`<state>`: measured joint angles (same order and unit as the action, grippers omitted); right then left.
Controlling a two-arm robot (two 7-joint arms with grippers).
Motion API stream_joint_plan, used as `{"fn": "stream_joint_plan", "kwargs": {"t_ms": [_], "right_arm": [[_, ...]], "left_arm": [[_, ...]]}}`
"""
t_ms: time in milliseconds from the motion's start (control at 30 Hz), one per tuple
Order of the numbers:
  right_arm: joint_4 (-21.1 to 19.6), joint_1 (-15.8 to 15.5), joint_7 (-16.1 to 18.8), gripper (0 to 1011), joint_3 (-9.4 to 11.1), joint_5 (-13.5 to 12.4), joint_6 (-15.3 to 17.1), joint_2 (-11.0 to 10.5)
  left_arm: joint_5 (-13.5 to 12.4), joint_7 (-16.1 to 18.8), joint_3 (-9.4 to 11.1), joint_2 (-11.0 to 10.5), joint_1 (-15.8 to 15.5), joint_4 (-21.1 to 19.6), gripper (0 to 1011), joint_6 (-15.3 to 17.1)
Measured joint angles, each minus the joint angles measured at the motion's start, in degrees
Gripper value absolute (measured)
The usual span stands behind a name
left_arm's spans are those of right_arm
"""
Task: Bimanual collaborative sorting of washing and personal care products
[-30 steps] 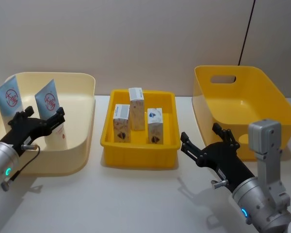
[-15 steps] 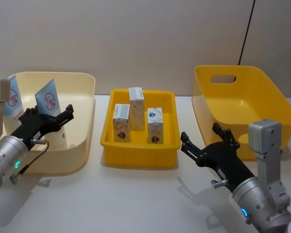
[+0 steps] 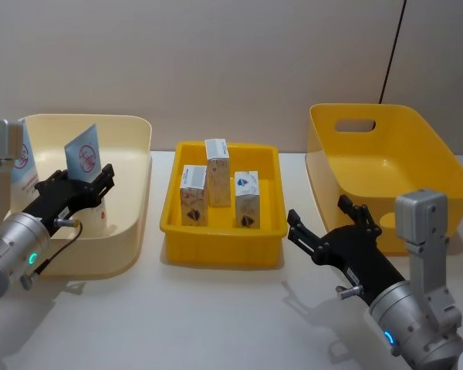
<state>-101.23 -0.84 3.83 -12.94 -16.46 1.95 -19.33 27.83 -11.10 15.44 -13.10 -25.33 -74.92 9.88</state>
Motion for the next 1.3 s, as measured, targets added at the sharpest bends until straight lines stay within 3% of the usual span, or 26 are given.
{"fn": "stream_joint_plan", "kwargs": {"t_ms": [300,833,1300], "right_arm": [[0.0,0.0,0.0,1001,0.0,0.0,0.0,0.0],[0.0,0.0,0.0,1001,0.0,0.0,0.0,0.0],[0.0,0.0,0.0,1001,0.0,0.0,0.0,0.0]], "left_arm": [[-0.1,-0.1,0.1,0.1,-0.3,0.3,363,0.1],[-0.2,-1.0,-0.1,0.1,-0.4,0.3,272,-0.3],[1.2,-6.2,-1.3,-1.7,-1.7,-2.4,272,-4.1]]}}
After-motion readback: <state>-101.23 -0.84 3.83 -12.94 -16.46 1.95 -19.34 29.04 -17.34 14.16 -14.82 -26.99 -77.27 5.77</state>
